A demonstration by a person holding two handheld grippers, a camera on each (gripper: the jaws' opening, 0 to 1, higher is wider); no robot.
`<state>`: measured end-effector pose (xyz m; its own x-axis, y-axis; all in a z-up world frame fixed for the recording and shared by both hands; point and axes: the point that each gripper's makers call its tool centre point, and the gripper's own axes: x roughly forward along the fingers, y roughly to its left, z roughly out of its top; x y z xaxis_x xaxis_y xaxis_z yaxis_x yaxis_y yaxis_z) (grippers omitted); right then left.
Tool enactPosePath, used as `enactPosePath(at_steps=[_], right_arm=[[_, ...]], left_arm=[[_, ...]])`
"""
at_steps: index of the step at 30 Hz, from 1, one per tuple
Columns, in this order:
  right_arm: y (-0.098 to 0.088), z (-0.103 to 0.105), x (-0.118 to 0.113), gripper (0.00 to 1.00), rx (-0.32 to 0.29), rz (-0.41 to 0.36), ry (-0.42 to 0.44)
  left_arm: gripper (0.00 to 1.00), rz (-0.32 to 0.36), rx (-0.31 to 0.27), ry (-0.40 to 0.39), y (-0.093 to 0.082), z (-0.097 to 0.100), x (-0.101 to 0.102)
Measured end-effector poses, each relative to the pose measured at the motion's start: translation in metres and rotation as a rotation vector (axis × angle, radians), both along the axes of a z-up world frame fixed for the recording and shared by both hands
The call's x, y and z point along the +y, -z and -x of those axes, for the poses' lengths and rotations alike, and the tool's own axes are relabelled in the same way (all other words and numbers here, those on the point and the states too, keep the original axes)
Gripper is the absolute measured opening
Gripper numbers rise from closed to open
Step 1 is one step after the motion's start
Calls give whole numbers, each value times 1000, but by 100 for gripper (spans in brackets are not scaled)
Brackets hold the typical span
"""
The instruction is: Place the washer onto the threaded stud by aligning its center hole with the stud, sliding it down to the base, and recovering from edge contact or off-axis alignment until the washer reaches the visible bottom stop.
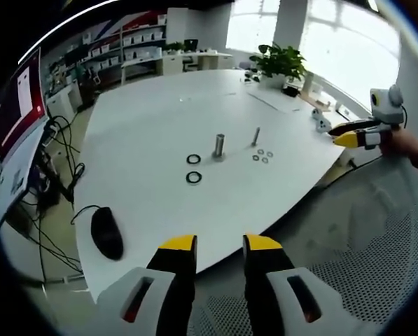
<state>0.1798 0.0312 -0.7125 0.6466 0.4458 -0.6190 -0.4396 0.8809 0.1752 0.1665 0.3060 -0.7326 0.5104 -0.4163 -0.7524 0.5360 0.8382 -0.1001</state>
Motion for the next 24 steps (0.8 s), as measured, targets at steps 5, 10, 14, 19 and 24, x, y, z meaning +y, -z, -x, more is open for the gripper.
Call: enactPosePath(at_steps=[5, 10, 14, 19, 24], right_arm=[[1, 0, 0, 36, 1, 3, -3], [1, 0, -1, 36, 1, 0, 0], [1, 0, -1, 36, 1, 0, 2], [0, 0, -2, 36, -1, -5, 6], [1, 1, -2, 36, 4, -5, 2]], left_arm=[[24, 12, 20, -26, 0, -5, 5], [25, 15, 46, -56, -1, -17, 8], [25, -17, 59, -24, 3, -27, 4], [25, -33, 63, -5, 7, -45, -4], [26, -58, 89, 26, 19, -65, -14]])
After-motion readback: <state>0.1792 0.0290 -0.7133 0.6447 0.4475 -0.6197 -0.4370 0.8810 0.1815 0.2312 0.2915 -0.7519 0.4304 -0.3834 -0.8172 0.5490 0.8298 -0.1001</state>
